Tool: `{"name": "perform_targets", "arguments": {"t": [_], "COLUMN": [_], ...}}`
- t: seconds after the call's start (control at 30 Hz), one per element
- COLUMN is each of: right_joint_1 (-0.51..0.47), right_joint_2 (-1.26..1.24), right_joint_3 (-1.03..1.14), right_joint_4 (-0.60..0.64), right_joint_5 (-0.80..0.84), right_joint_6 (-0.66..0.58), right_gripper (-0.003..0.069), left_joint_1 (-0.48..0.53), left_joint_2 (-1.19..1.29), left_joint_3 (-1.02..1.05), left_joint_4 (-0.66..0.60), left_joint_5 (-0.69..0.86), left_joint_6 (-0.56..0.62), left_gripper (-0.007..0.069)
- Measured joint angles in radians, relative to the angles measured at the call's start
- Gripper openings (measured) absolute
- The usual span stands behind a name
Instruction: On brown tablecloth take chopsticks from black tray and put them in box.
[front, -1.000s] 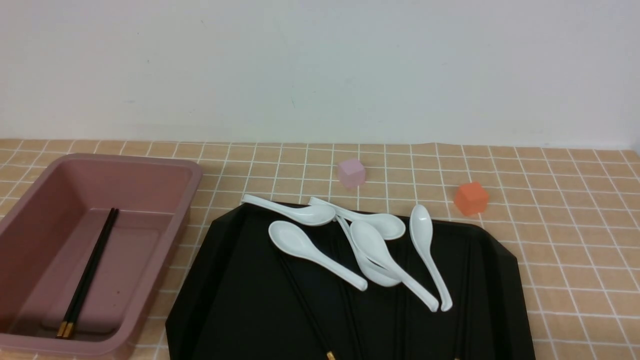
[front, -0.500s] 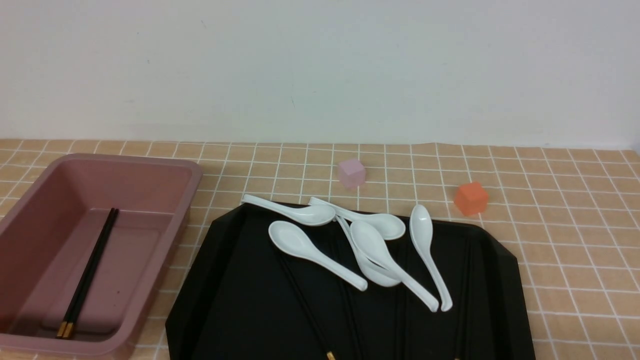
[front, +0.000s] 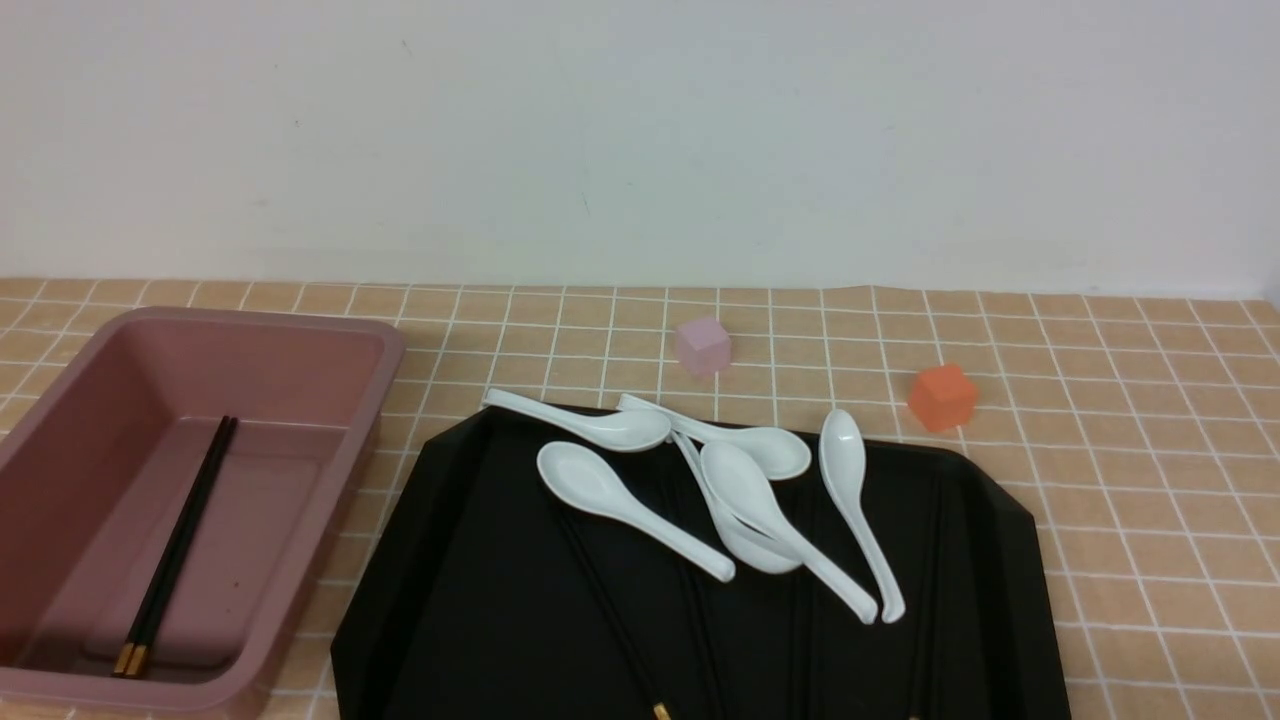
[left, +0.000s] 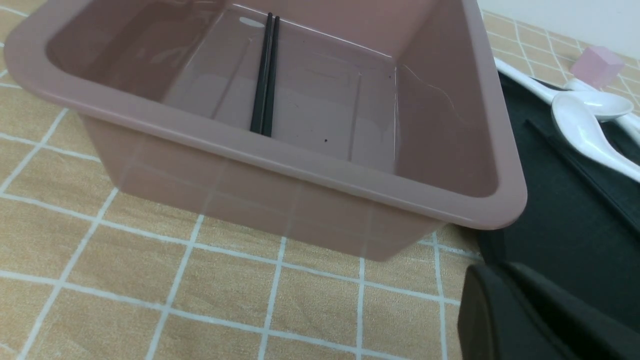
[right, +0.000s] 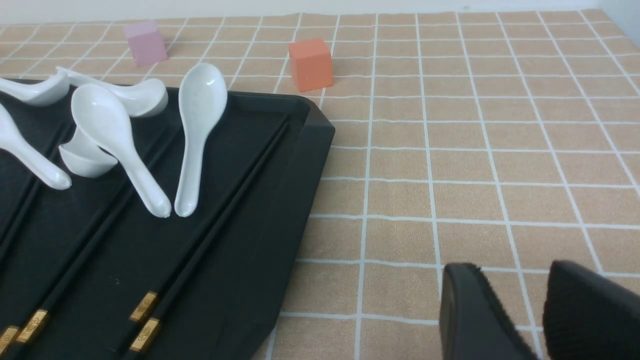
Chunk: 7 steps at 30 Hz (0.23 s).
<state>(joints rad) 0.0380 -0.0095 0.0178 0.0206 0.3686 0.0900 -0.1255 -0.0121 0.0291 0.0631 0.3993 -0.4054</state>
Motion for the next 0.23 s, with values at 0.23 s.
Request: {"name": "perform_targets", "arguments": {"t": [0.23], "right_joint_1": [0.0], "right_joint_2": [0.0], "right_joint_3": [0.0], "right_joint_4": [0.0], "right_joint_5": [0.0], "right_joint_6": [0.0], "right_gripper": [0.024], "left_joint_1": [0.0], "left_joint_2": [0.0], "left_joint_3": [0.0], "left_joint_4": [0.0], "left_joint_5": [0.0], "left_joint_6": [0.0], "left_gripper": [0.0024]}}
